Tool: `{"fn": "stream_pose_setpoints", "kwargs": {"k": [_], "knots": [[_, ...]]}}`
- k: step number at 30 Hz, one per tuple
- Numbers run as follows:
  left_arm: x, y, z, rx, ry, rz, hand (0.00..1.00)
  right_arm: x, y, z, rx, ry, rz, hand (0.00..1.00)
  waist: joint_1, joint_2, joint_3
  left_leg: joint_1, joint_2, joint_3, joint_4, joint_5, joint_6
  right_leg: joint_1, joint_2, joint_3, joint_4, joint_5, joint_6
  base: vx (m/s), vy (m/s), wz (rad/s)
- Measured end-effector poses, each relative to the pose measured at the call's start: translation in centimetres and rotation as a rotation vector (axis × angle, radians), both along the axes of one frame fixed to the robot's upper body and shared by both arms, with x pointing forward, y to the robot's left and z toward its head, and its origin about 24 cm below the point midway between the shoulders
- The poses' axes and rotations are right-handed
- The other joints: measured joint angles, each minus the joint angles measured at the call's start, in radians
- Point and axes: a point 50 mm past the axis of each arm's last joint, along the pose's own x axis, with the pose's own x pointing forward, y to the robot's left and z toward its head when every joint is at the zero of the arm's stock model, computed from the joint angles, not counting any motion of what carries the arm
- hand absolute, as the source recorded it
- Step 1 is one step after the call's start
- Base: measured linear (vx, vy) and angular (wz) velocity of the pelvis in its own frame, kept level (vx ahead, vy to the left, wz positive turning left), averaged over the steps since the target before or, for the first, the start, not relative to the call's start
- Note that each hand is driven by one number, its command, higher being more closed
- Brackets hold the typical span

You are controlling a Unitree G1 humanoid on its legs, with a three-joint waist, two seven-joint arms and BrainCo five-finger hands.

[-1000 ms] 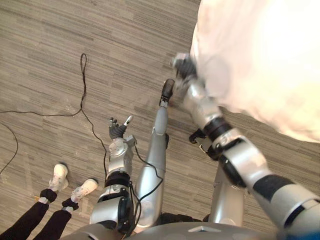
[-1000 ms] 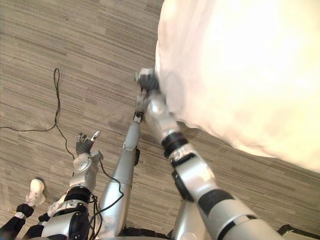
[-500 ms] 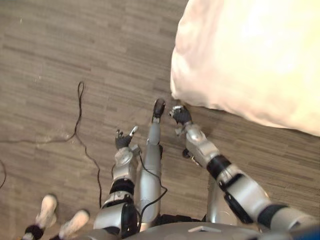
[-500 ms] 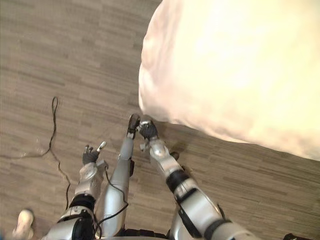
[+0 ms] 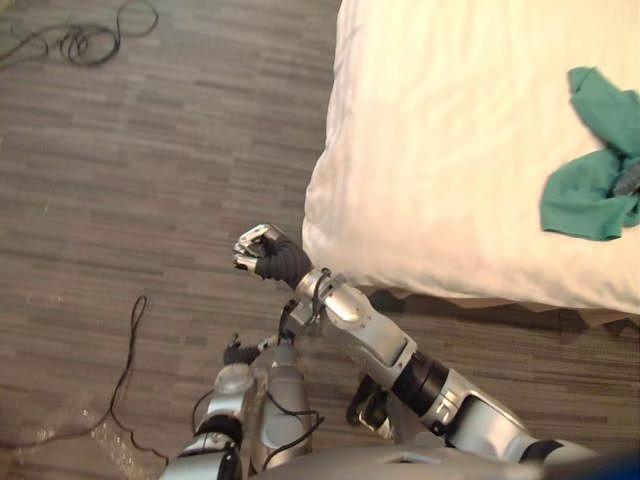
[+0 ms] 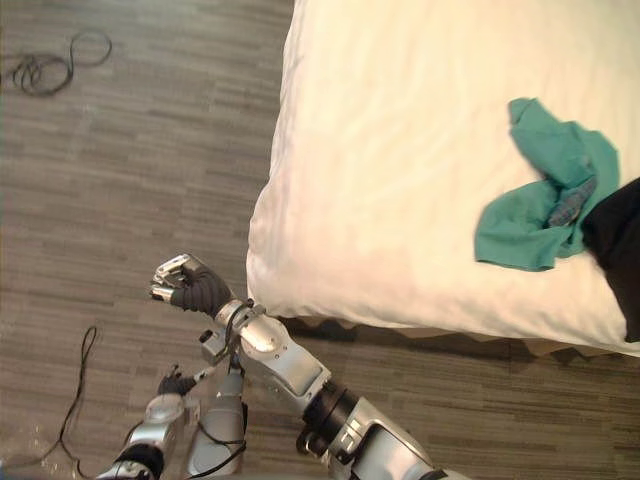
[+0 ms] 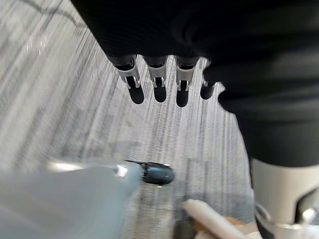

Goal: Tidy the bed and pick cloth on bed and put in laundry

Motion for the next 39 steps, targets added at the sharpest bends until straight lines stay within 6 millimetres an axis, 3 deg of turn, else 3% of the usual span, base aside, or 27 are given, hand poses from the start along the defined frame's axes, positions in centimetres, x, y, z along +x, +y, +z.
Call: {"fn": "stream_pose_setpoints", "kwargs": {"k": [2, 6, 8, 10, 12, 13, 15, 19, 21, 23, 26, 32, 35, 36, 39], "knots": [[-1.1, 0.1, -0.5, -0.005, 0.039, 0.004, 0.0, 1.2, -0.9, -0.2, 0.02, 0.041, -0.051, 1.0, -0.013, 0.011, -0.014, 0.022, -0.001, 0.002, 0.0, -0.004, 0.0, 0.031, 0.004, 0.005, -0.034, 0.019, 0.005, 0.01, 0.026, -0.12], [-1.2, 0.1, -0.5, 0.009, 0.052, -0.018, 0.0, 3.9, -3.0, 0.2, 0.111, 0.131, -0.162, 1.0, -0.011, 0.03, -0.017, 0.027, 0.014, 0.023, 0.0, -0.006, -0.003, 0.022, 0.021, 0.042, -0.053, 0.046, 0.0, -0.05, 0.025, -0.28], [-1.2, 0.2, -0.5, 0.007, 0.052, -0.019, 0.0, 5.6, -4.9, 0.8, 0.226, 0.204, -0.247, 1.0, -0.008, 0.04, -0.015, 0.024, 0.022, 0.033, -0.001, -0.008, -0.004, 0.008, 0.027, 0.061, -0.054, 0.055, -0.004, -0.09, 0.027, -0.3], [-1.0, 0.1, -0.4, -0.001, 0.042, -0.022, 0.0, 8.1, -8.3, 1.2, 0.419, 0.305, -0.39, 1.0, -0.002, 0.066, -0.006, 0.008, 0.031, 0.054, -0.001, -0.009, -0.005, -0.031, 0.031, 0.088, -0.038, 0.059, -0.007, -0.1, 0.021, -0.31], [-0.5, 0.1, -0.2, -0.006, 0.021, -0.017, 0.0, 9.1, -9.9, 1.9, 0.504, 0.325, -0.445, 1.0, 0.001, 0.084, 0.001, -0.016, 0.034, 0.059, -0.001, -0.008, -0.004, -0.07, 0.031, 0.099, -0.015, 0.059, -0.008, -0.1, 0.017, -0.23], [0.4, -0.3, 0.2, -0.022, -0.019, -0.009, 0.0, 10.2, -11.8, 2.9, 0.614, 0.34, -0.516, 1.0, 0.007, 0.111, 0.019, -0.052, 0.035, 0.064, -0.001, 0.002, -0.002, -0.127, 0.025, 0.109, 0.029, 0.054, -0.011, -0.12, 0.02, -0.14], [1.8, -0.8, 0.9, -0.045, -0.089, 0.008, 0.0, 11.3, -13.7, 5.2, 0.749, 0.312, -0.571, 1.0, 0.015, 0.134, 0.064, -0.086, 0.029, 0.079, 0.0, 0.022, 0.002, -0.204, -0.006, 0.117, 0.119, 0.027, -0.016, -0.15, -0.02, -0.09], [3.6, -1.7, 2.1, -0.087, -0.209, 0.031, 0.0, 12.2, -16.5, 8.7, 0.92, 0.257, -0.642, 1.0, 0.018, 0.198, 0.13, -0.202, -0.006, 0.081, 0.0, 0.07, 0.015, -0.396, -0.068, 0.132, 0.296, -0.038, -0.027, -0.11, -0.035, 0.18], [4.0, -2.0, 2.3, -0.106, -0.235, 0.043, 0.0, 12.1, -17.7, 10.8, 0.96, 0.173, -0.64, 1.0, 0.02, 0.222, 0.146, -0.275, -0.016, 0.082, 0.0, 0.085, 0.014, -0.485, -0.078, 0.131, 0.339, -0.048, -0.034, -0.08, -0.012, 0.19], [4.6, -2.6, 2.5, -0.132, -0.256, 0.055, 0.0, 11.3, -18.5, 15.2, 0.997, 0.007, -0.585, 1.0, 0.019, 0.249, 0.169, -0.349, -0.016, 0.085, 0.0, 0.104, 0.015, -0.583, -0.089, 0.143, 0.378, -0.05, -0.038, -0.04, -0.028, 0.08], [5.9, -3.7, 3.4, -0.196, -0.338, 0.068, 0.0, 10.4, -19.2, 18.8, 0.982, -0.144, -0.564, 1.0, 0.026, 0.272, 0.179, -0.417, -0.024, 0.114, -0.001, 0.115, 0.023, -0.682, -0.102, 0.175, 0.41, -0.048, -0.039, -0.06, 0.007, -0.05], [6.3, -3.3, 3.7, -0.291, -0.413, 0.234, 0.0, 9.4, -18.6, 20.0, 0.918, -0.225, -0.545, 1.0, 0.016, 0.272, 0.18, -0.451, -0.024, 0.181, 0.0, 0.103, 0.04, -0.748, -0.087, 0.239, 0.393, -0.015, -0.028, -0.02, 0.047, -0.25], [5.7, -2.8, 3.4, -0.354, -0.431, 0.338, 0.0, 9.2, -19.1, 19.0, 0.917, -0.22, -0.56, 1.0, 0.004, 0.253, 0.181, -0.433, -0.024, 0.232, 0.0, 0.092, 0.06, -0.745, -0.072, 0.288, 0.357, 0.011, -0.017, 0.02, 0.081, -0.43], [5.4, -2.3, 3.3, -0.368, -0.435, 0.383, 0.0, 9.0, -19.8, 17.8, 0.907, -0.215, -0.592, 1.0, -0.014, 0.232, 0.181, -0.415, -0.026, 0.256, 0.0, 0.088, 0.071, -0.731, -0.068, 0.31, 0.334, 0.025, -0.009, 0.04, 0.074, -0.39], [5.3, -1.7, 3.3, -0.367, -0.447, 0.417, 0.0, 8.8, -21.1, 16.2, 0.91, -0.201, -0.646, 1.0, -0.038, 0.201, 0.183, -0.39, -0.023, 0.286, 0.0, 0.078, 0.078, -0.708, -0.054, 0.336, 0.298, 0.046, -0.004, 0.05, 0.064, -0.4]]}}
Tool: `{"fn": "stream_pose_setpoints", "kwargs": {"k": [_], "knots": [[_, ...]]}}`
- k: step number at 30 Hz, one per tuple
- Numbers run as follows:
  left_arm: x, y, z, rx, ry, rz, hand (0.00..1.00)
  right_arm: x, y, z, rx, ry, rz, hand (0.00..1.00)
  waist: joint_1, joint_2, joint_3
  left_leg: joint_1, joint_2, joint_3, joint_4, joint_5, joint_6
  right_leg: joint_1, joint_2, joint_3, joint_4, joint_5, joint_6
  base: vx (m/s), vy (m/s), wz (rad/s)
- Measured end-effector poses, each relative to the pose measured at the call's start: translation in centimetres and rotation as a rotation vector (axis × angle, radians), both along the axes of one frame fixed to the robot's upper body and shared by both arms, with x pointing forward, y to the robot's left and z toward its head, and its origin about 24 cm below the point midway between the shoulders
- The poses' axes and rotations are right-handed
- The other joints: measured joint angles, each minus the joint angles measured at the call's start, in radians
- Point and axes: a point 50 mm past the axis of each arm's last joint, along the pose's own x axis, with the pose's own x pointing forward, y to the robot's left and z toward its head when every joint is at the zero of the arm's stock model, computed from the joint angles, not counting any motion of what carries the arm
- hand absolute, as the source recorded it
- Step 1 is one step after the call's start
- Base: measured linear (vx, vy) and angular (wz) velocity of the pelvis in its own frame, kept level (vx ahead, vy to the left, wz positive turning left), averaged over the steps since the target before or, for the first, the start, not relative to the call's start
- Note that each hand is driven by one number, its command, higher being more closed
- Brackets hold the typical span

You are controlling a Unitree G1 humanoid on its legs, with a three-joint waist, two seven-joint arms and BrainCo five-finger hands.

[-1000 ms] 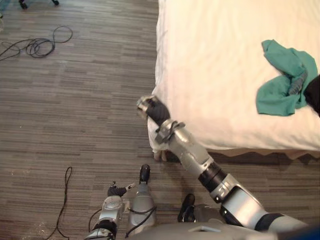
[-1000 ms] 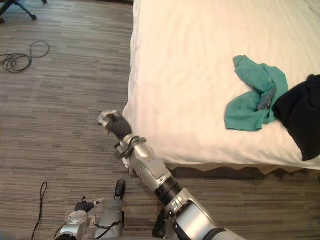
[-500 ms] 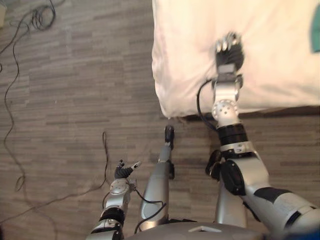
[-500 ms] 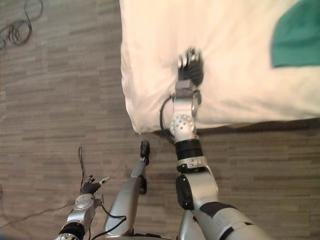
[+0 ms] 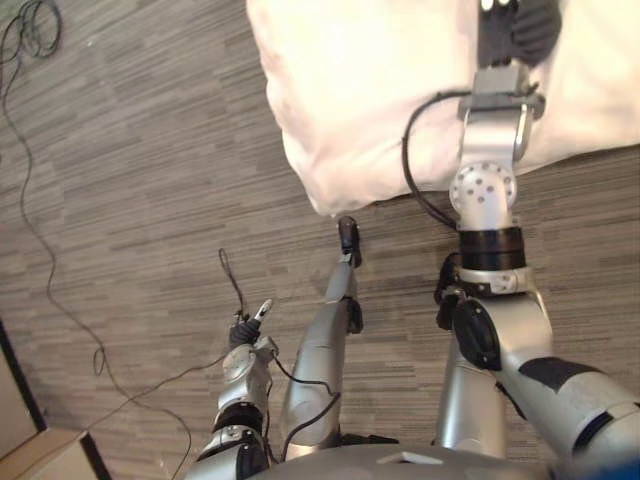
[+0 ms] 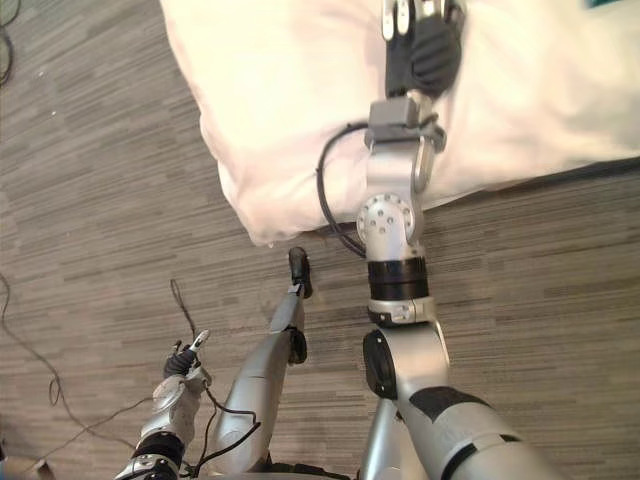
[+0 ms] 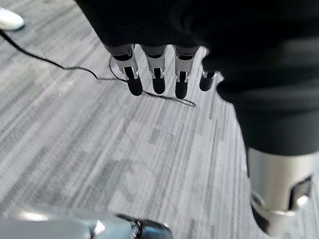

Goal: Tidy the bed and pick cloth on bed and put in laundry

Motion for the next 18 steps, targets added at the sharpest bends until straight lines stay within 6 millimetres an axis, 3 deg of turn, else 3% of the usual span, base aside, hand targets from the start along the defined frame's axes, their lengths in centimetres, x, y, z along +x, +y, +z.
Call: {"fn": "stream_pose_setpoints", "kwargs": {"k": [4, 7, 9, 13, 14, 17, 18], "knots": [[0.1, 0.4, 0.3, 0.003, -0.009, 0.018, 0.0, -0.4, -4.7, -4.7, 0.083, 0.126, -0.14, 1.0, -0.042, -0.049, -0.003, 0.073, 0.006, 0.07, 0.0, -0.035, 0.01, 0.073, 0.026, 0.059, -0.091, 0.047, 0.016, 0.05, 0.077, -0.55], [0.4, 0.4, 0.5, 0.009, -0.02, 0.011, 0.0, -0.4, -9.7, -11.8, 0.158, 0.429, -0.301, 1.0, -0.066, -0.06, -0.003, 0.116, 0.007, 0.11, 0.0, -0.056, 0.012, 0.118, 0.04, 0.093, -0.144, 0.075, 0.025, 0.06, 0.064, -0.5], [0.8, 0.4, 0.8, 0.023, -0.018, -0.005, 0.0, -2.9, -13.1, -19.5, 0.199, 0.735, -0.409, 1.0, -0.074, -0.061, -0.001, 0.173, 0.016, 0.158, 0.0, -0.077, 0.009, 0.169, 0.053, 0.127, -0.193, 0.101, 0.031, 0.12, 0.034, -0.66], [2.3, 0.9, 2.4, 0.168, -0.049, -0.127, 0.0, -8.2, -13.5, -27.6, 0.098, 1.057, -0.446, 1.0, -0.123, -0.063, -0.004, 0.353, 0.048, 0.247, 0.0, -0.129, -0.018, 0.333, 0.089, 0.175, -0.257, 0.107, 0.028, 0.13, -0.03, -0.74], [2.8, 1.0, 2.9, 0.191, -0.067, -0.147, 0.0, -9.1, -13.2, -28.9, 0.046, 1.112, -0.438, 0.0, -0.125, -0.068, -0.013, 0.372, 0.061, 0.264, 0.018, -0.145, -0.025, 0.353, 0.101, 0.19, -0.267, 0.108, 0.026, 0.09, -0.067, -0.78], [3.8, 0.8, 3.8, 0.22, -0.098, -0.18, 0.0, -10.8, -11.9, -31.7, -0.111, 1.262, -0.389, 0.0, -0.125, -0.078, -0.023, 0.384, 0.098, 0.254, 0.125, -0.209, -0.033, 0.394, 0.128, 0.214, -0.28, 0.11, 0.022, 0.07, -0.087, -0.45], [3.7, 0.4, 3.6, 0.219, -0.089, -0.199, 0.0, -11.7, -11.2, -33.1, -0.204, 1.34, -0.355, 0.0, -0.123, -0.082, -0.032, 0.381, 0.112, 0.19, 0.178, -0.229, -0.03, 0.411, 0.137, 0.223, -0.278, 0.111, 0.022, 0.09, -0.189, -0.31]]}}
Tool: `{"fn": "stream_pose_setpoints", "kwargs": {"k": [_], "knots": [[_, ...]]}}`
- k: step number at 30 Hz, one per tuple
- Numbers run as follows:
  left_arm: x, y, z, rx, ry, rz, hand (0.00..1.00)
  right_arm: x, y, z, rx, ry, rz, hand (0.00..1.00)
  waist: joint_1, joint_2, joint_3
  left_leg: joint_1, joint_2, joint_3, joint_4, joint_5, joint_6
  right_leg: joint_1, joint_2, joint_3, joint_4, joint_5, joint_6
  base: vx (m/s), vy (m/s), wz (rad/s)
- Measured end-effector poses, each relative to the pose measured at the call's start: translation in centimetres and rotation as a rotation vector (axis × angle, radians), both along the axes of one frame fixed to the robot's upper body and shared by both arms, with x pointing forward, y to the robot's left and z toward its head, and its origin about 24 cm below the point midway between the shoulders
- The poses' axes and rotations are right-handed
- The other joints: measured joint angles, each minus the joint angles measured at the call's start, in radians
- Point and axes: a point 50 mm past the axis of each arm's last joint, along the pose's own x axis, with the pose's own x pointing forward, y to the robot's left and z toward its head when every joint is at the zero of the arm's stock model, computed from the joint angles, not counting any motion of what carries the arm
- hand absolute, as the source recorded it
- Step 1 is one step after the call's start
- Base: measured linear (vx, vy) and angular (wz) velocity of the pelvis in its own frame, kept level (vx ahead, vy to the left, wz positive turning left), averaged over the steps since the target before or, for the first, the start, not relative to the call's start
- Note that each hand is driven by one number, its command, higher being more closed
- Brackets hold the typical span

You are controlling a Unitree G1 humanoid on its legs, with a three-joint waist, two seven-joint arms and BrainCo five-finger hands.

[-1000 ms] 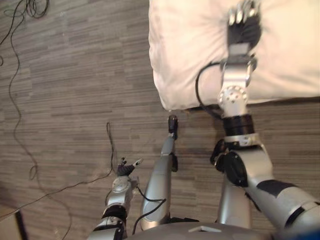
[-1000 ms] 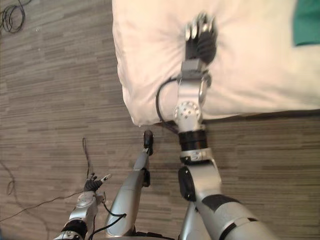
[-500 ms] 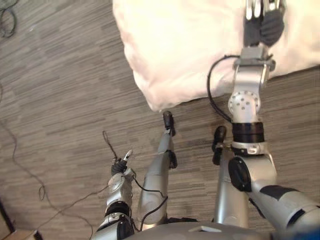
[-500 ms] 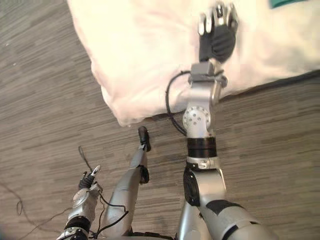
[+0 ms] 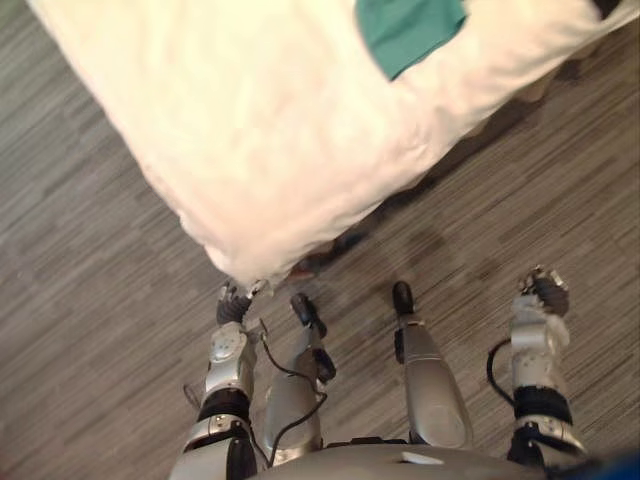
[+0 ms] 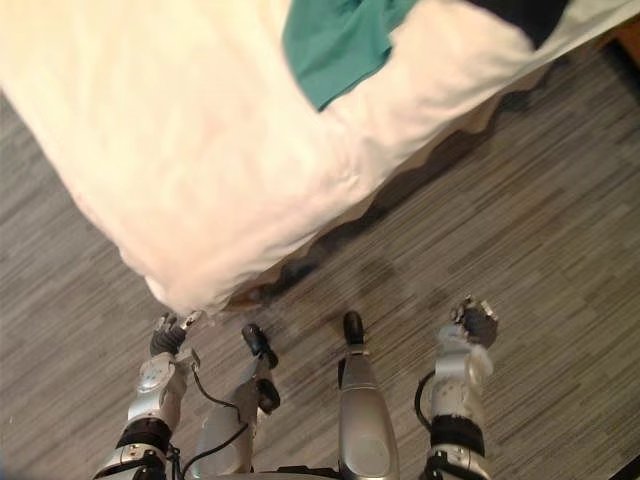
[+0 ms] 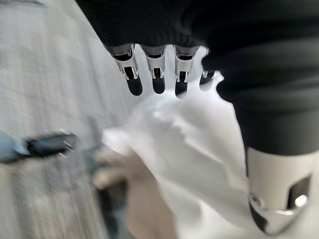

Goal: Tidy the bed and pick cloth on bed and put in laundry

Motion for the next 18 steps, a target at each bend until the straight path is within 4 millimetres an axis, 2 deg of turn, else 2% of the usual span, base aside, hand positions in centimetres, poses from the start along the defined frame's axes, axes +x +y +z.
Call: {"fn": "stream_pose_setpoints", "kwargs": {"k": [2, 4, 5, 7, 9, 13, 15, 16, 18], "knots": [[-0.9, -0.6, -1.0, -0.004, 0.05, -0.004, 0.0, -1.1, 1.2, -1.7, -0.051, 0.118, 0.103, 0.0, 0.009, -0.005, -0.026, 0.005, 0.008, -0.128, 0.061, -0.027, -0.008, 0.029, 0.006, 0.009, 0.003, 0.0, 0.0, 0.09, -0.151, -0.32], [-2.9, -1.4, -2.7, 0.019, 0.142, -0.052, 0.0, -2.7, 1.9, -3.6, -0.115, 0.255, 0.203, 0.0, 0.017, -0.002, -0.083, 0.063, -0.008, -0.259, 0.064, -0.046, -0.032, 0.084, 0.002, 0.017, 0.001, -0.003, 0.004, 0.06, 0.033, -0.25], [-3.5, -1.6, -3.2, 0.018, 0.163, -0.059, 0.0, -3.2, 2.1, -4.1, -0.126, 0.282, 0.224, 0.0, 0.017, -0.002, -0.102, 0.077, -0.012, -0.266, 0.059, -0.05, -0.035, 0.095, 0.0, 0.017, -0.001, -0.004, 0.006, 0.03, 0.073, -0.06], [-5.6, -2.5, -4.8, 0.041, 0.251, -0.116, 0.0, -5.3, 2.4, -5.6, -0.199, 0.399, 0.31, 0.0, 0.015, 0.001, -0.182, 0.122, -0.032, -0.274, 0.022, -0.071, -0.035, 0.146, -0.019, 0.007, -0.042, -0.008, 0.012, 0.01, 0.097, 0.13], [-6.7, -3.1, -5.5, 0.06, 0.3, -0.158, 0.0, -6.4, 2.7, -6.4, -0.233, 0.469, 0.357, 0.0, 0.014, 0.005, -0.209, 0.164, -0.041, -0.288, -0.026, -0.086, -0.044, 0.181, -0.026, -0.001, -0.065, -0.001, 0.023, -0.04, 0.119, 0.14], [-9.7, -3.3, -7.4, 0.119, 0.449, -0.251, 0.0, -9.2, 4.3, -8.9, -0.253, 0.664, 0.46, 0.0, 0.009, -0.033, -0.243, 0.231, -0.103, -0.304, -0.089, -0.084, -0.032, 0.259, -0.086, 0.0, -0.159, 0.042, 0.063, -0.11, 0.127, 0.1], [-11.4, -3.1, -8.2, 0.133, 0.521, -0.271, 0.0, -10.2, 5.0, -9.5, -0.26, 0.719, 0.506, 0.0, 0.01, -0.045, -0.25, 0.25, -0.123, -0.301, -0.107, -0.08, -0.026, 0.271, -0.1, 0.017, -0.185, 0.064, 0.069, -0.09, 0.069, -0.13], [-11.8, -3.0, -8.4, 0.137, 0.543, -0.278, 0.0, -10.4, 5.2, -9.6, -0.254, 0.73, 0.51, 0.0, 0.01, -0.047, -0.251, 0.252, -0.127, -0.3, -0.108, -0.08, -0.026, 0.274, -0.103, 0.02, -0.191, 0.069, 0.072, -0.09, 0.019, -0.27], [-12.6, -2.6, -8.8, 0.156, 0.591, -0.296, 0.0, -10.6, 5.7, -9.9, -0.247, 0.751, 0.528, 0.0, 0.011, -0.051, -0.247, 0.255, -0.123, -0.279, -0.097, -0.087, -0.014, 0.262, -0.107, -0.047, -0.192, 0.102, 0.047, -0.07, -0.066, -0.4]]}}
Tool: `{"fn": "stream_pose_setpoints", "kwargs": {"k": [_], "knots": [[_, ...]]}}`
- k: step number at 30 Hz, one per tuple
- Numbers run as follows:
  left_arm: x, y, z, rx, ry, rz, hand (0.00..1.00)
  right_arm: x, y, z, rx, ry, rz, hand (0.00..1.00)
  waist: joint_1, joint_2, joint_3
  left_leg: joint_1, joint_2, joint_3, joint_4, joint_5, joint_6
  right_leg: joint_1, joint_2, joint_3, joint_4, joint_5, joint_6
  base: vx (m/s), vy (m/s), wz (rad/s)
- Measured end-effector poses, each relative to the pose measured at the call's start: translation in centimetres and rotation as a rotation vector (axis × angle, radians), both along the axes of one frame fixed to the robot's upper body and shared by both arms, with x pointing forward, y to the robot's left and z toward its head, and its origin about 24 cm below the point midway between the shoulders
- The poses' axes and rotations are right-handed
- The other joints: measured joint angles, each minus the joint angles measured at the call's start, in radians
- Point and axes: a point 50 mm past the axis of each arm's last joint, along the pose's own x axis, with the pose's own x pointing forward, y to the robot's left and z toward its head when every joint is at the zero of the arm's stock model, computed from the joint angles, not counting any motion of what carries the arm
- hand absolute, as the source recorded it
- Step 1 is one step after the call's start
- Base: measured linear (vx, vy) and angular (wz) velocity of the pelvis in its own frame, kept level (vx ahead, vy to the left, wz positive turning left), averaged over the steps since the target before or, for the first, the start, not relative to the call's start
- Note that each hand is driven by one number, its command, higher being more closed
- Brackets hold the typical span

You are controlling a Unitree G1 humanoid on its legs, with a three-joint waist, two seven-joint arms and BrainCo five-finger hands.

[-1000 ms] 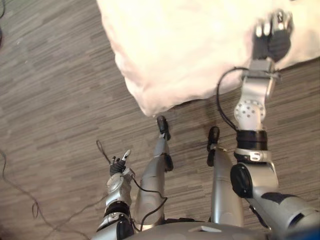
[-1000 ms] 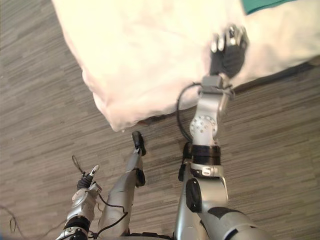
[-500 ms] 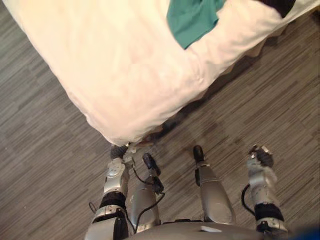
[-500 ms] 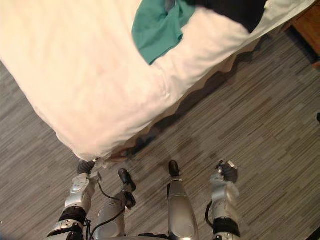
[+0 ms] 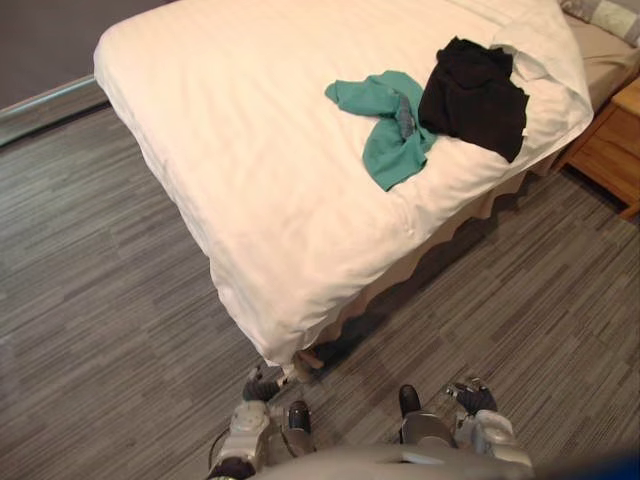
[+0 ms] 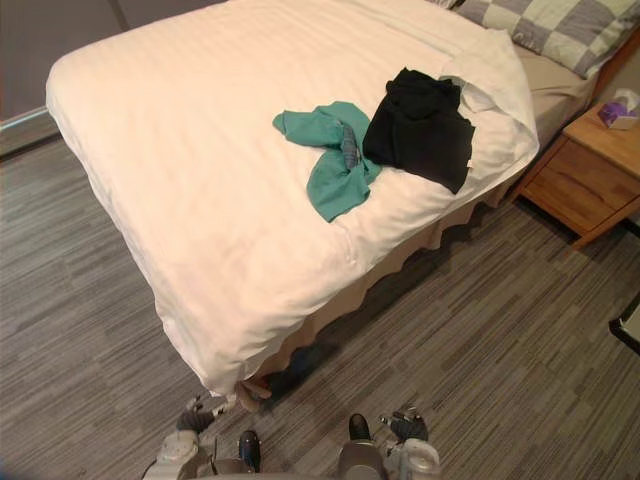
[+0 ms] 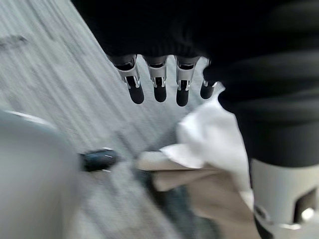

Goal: Tidy the bed and pick cloth on bed and put in laundry

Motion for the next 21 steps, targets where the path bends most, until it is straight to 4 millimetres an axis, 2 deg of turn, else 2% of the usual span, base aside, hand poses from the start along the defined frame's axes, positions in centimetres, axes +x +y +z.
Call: {"fn": "stream_pose_setpoints", "kwargs": {"k": [2, 3, 4, 5, 6, 7, 8, 9, 10, 11, 12, 13, 14, 15, 16, 18, 19, 21], "knots": [[0.3, 0.1, 0.0, 0.0, 0.001, -0.005, 0.0, 0.6, 0.1, 0.1, -0.009, -0.005, 0.021, 0.0, -0.001, 0.011, 0.015, -0.009, 0.014, 0.0, 0.042, -0.024, 0.019, -0.003, 0.014, -0.184, -0.01, 0.082, -0.081, -0.07, -0.112, -0.77], [0.5, 0.0, 0.1, -0.003, -0.001, -0.009, 0.0, 0.5, 0.0, 0.1, -0.011, -0.005, 0.022, 0.0, -0.002, 0.011, 0.017, -0.01, 0.014, 0.005, 0.053, -0.026, 0.033, -0.001, 0.02, -0.193, -0.03, 0.107, -0.102, -0.13, -0.079, -1.01], [0.5, -0.1, 0.0, -0.006, 0.003, -0.008, 0.0, 0.6, -0.2, 0.1, -0.017, -0.005, 0.023, 0.0, 0.007, 0.025, 0.023, -0.015, 0.039, 0.051, 0.056, -0.024, 0.051, 0.009, 0.028, -0.205, -0.074, 0.137, -0.113, 0.02, -0.035, -0.84], [0.8, -0.2, 0.1, -0.009, -0.003, -0.012, 0.0, 1.0, -0.3, 0.2, -0.013, -0.015, 0.01, 0.0, 0.003, 0.033, 0.034, -0.01, 0.044, 0.081, 0.058, -0.019, 0.044, -0.01, 0.015, -0.252, 0.019, 0.066, -0.113, 0.34, -0.163, -0.94], [1.2, -0.1, 0.3, 0.004, -0.009, -0.034, 0.0, 1.4, -0.7, 0.4, -0.025, -0.026, 0.012, 0.0, -0.009, 0.029, 0.036, -0.005, 0.046, 0.108, 0.067, -0.016, 0.044, -0.056, -0.021, -0.336, 0.275, -0.076, -0.118, 0.64, -0.237, -0.6], [1.5, 0.1, 0.4, 0.014, -0.013, -0.062, 0.0, 0.7, -1.2, 0.2, -0.035, -0.003, 0.005, 0.0, -0.017, 0.029, 0.036, 0.003, 0.05, 0.122, 0.074, -0.014, 0.042, -0.045, -0.058, -0.393, 0.422, -0.154, -0.125, 0.64, -0.29, -0.52], [1.6, 0.2, 0.4, 0.02, -0.013, -0.077, 0.0, 0.4, -1.4, 0.1, -0.036, 0.01, -0.006, 0.0, -0.014, 0.027, 0.036, 0.017, 0.05, 0.134, 0.079, -0.011, 0.039, -0.03, -0.083, -0.418, 0.468, -0.18, -0.133, 0.49, -0.242, -0.61], [1.6, 0.9, 0.6, 0.037, -0.012, -0.081, 0.0, -0.2, -1.5, -0.1, -0.031, 0.031, -0.023, 0.0, -0.009, -0.003, 0.035, 0.026, 0.031, 0.162, 0.1, -0.018, 0.032, -0.021, -0.104, -0.435, 0.467, -0.187, -0.106, 0.27, -0.213, -0.97], [1.8, 0.7, 0.6, 0.031, -0.01, -0.088, 0.0, -0.3, -1.5, -0.2, -0.032, 0.038, -0.02, 0.0, -0.003, 0.002, 0.04, 0.007, 0.016, 0.154, 0.109, -0.055, 0.027, -0.007, -0.068, -0.438, 0.375, -0.183, -0.107, 0.13, -0.131, -1.14], [1.8, 0.7, 0.5, 0.029, -0.007, -0.089, 0.0, -0.3, -1.6, -0.2, -0.035, 0.037, -0.021, 0.0, -0.001, 0.005, 0.037, -0.006, -0.011, 0.142, 0.114, -0.072, 0.037, 0.015, -0.045, -0.407, 0.273, -0.175, -0.097, -0.01, -0.01, -1.42], [1.5, -0.3, 0.3, -0.004, -0.001, -0.089, 0.0, 0.2, -3.2, 0.2, -0.07, 0.03, -0.03, 0.0, 0.007, 0.092, 0.033, -0.036, 0.014, 0.124, 0.093, -0.05, 0.103, 0.034, 0.025, -0.425, 0.204, -0.134, -0.115, 0.36, 0.056, -1.36], [1.8, -0.1, 0.5, 0.001, -0.016, -0.082, 0.0, 0.3, -3.0, 0.2, -0.056, 0.03, -0.056, 0.0, 0.006, 0.06, 0.037, -0.025, -0.004, 0.186, 0.081, -0.025, 0.095, 0.008, -0.094, -0.474, 0.5, -0.22, -0.127, 0.55, 0.01, -1.19], [2.0, 0.2, 0.6, 0.011, -0.018, -0.087, 0.0, -0.1, -2.7, -0.1, -0.046, 0.051, -0.056, 0.0, -0.003, 0.031, 0.033, -0.016, -0.021, 0.196, 0.083, -0.021, 0.096, 0.034, -0.142, -0.482, 0.528, -0.238, -0.098, 0.72, -0.09, -1.07], [2.5, 1.0, 0.9, 0.032, -0.03, -0.09, 0.0, -0.4, -2.3, -0.4, -0.031, 0.074, -0.055, 0.0, 0.002, -0.005, 0.039, -0.02, -0.021, 0.248, 0.098, -0.023, 0.089, 0.046, -0.147, -0.471, 0.467, -0.249, -0.044, 0.49, -0.146, -1.23], [2.5, 0.7, 0.8, 0.025, -0.025, -0.096, 0.0, -0.2, -2.3, -0.2, -0.037, 0.062, -0.044, 0.0, 0.015, 0.013, 0.022, -0.04, 0.001, 0.276, 0.093, -0.016, 0.08, 0.067, -0.081, -0.469, 0.329, -0.236, -0.032, 0.4, -0.152, -1.42], [2.6, 0.3, 0.8, 0.019, -0.029, -0.11, 0.0, 0.2, -2.7, 0.0, -0.051, 0.05, -0.033, 0.0, 0.018, 0.029, 0.024, -0.047, 0.036, 0.328, 0.087, -0.001, 0.073, 0.091, -0.013, -0.431, 0.16, -0.188, -0.066, 0.36, -0.062, -1.21], [3.1, -0.1, 0.9, 0.015, -0.04, -0.118, 0.0, 0.2, -3.0, 0.1, -0.06, 0.051, -0.029, 0.0, 0.017, 0.043, 0.026, -0.044, 0.057, 0.35, 0.087, 0.014, 0.071, 0.112, 0.019, -0.415, 0.082, -0.129, -0.066, 0.23, -0.006, -0.9], [3.5, -0.1, 1.2, 0.018, -0.062, -0.12, 0.0, -0.3, -2.9, 0.0, -0.063, 0.061, -0.022, 0.0, 0.019, 0.041, 0.024, -0.036, 0.068, 0.362, 0.088, 0.023, 0.068, 0.16, 0.048, -0.394, -0.04, -0.066, -0.075, -0.02, -0.006, -0.53]]}}
